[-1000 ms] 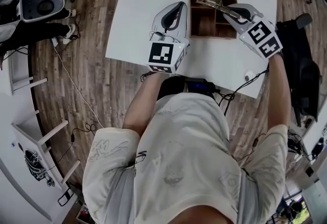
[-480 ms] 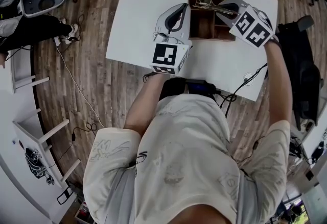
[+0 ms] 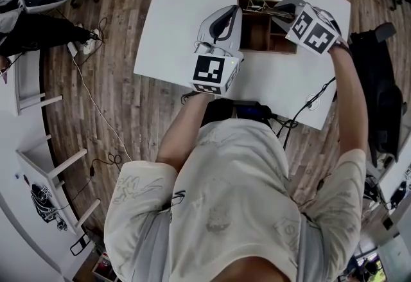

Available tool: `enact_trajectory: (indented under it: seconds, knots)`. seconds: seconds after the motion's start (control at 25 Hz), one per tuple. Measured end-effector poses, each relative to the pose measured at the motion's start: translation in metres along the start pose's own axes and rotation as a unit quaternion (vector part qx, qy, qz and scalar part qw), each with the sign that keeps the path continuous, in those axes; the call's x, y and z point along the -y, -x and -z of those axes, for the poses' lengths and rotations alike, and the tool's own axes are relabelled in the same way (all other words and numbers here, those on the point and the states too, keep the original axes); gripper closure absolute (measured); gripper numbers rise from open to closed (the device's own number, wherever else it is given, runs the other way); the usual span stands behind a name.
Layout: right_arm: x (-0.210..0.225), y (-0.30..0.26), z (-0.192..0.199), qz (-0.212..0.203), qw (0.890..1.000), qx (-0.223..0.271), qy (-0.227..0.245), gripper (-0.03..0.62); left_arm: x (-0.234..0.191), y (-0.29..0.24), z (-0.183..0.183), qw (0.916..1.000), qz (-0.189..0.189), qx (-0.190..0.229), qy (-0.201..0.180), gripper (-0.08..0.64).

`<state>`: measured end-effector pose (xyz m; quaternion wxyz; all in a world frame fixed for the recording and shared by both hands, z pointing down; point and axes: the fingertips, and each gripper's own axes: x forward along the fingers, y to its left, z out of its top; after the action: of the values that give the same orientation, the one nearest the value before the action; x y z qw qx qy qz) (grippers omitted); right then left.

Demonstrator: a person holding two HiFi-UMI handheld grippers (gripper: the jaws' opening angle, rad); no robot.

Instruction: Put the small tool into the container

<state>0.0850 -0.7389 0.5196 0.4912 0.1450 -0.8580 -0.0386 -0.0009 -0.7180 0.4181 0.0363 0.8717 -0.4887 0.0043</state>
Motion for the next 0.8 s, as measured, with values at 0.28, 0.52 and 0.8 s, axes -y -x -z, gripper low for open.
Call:
enact_trajectory:
  seconds: [0.28,0.52,0.8]
  knots:
    - [0.005,-0.008,0.01,0.002,1.0,-0.013,0.001,0.514,0.001,-0.004,0.0,1.0,0.003,-0.003,-0.001,0.56]
    - [0.01,-0.014,0.016,0.0,1.0,-0.018,0.004,0.514,0.0,-0.008,0.003,1.0,0.004,-0.006,0.002,0.56]
    - [0.012,-0.02,0.012,-0.011,1.0,-0.001,-0.002,0.514,0.002,-0.013,0.009,1.0,0.003,-0.008,0.003,0.56]
